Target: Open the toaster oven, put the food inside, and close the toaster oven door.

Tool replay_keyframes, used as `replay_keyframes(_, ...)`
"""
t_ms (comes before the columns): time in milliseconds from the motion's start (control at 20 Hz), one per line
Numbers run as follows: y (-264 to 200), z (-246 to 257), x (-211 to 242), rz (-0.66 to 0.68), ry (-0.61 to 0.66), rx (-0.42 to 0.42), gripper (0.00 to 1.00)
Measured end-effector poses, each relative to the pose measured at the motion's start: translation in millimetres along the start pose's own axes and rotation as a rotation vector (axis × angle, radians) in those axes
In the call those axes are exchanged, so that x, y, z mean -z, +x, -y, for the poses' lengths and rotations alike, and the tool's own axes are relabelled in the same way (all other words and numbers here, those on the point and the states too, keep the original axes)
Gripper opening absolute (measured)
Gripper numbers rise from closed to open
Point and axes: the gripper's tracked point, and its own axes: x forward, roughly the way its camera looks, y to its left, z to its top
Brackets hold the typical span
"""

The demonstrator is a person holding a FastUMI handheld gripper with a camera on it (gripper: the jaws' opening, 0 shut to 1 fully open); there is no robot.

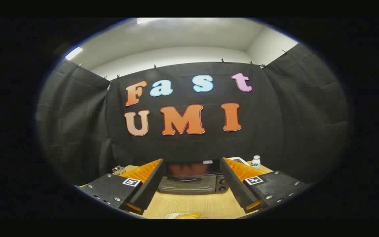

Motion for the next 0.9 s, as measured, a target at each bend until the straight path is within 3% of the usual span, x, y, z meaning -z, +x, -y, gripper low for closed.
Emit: replay_keyframes(900,-2,-12,10,-0.022,0.026,-0.033,0.99)
